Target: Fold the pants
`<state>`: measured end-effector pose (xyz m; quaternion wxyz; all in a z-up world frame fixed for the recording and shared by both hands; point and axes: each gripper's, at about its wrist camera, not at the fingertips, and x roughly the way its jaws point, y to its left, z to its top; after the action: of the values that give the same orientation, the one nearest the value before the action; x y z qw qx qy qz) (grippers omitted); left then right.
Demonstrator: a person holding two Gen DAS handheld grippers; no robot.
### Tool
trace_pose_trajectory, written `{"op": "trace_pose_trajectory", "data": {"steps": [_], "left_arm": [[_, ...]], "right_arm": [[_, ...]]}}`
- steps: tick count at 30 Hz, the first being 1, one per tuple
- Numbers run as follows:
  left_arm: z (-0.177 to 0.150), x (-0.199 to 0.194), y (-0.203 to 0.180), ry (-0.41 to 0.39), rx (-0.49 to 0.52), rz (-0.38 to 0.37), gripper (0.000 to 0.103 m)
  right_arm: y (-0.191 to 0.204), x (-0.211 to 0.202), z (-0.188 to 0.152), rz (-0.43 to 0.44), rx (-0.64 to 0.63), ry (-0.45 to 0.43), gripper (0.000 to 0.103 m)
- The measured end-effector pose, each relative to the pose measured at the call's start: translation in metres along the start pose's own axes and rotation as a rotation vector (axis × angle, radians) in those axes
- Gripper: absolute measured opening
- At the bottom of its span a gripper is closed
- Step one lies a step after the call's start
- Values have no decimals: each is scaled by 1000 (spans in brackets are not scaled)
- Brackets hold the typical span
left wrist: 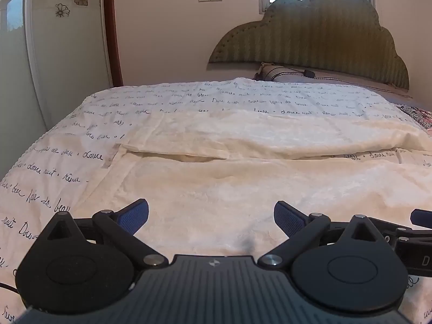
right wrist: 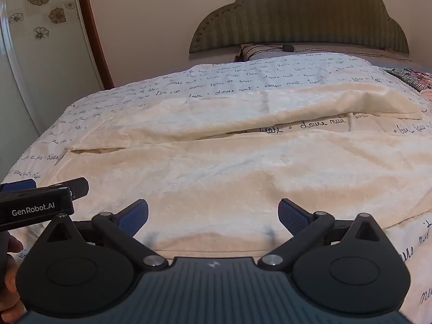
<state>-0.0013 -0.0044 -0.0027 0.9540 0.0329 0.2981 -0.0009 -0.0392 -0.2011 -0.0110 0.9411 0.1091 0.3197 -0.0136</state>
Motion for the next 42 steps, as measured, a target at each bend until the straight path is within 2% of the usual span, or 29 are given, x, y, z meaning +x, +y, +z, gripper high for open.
{"op": "trace_pose_trajectory", "data": {"steps": [7, 19, 42], "left_arm": [[1, 0, 1, -2, -3, -23, 101], [0, 0, 2, 1, -11, 22, 101], [-3, 2, 6, 16, -31, 8, 102]], "right_arm": [[1, 3, -1, 5, -2, 12, 103], [0, 4, -1, -7, 6, 13, 103], [5, 4, -6, -9, -25, -1, 103]]}}
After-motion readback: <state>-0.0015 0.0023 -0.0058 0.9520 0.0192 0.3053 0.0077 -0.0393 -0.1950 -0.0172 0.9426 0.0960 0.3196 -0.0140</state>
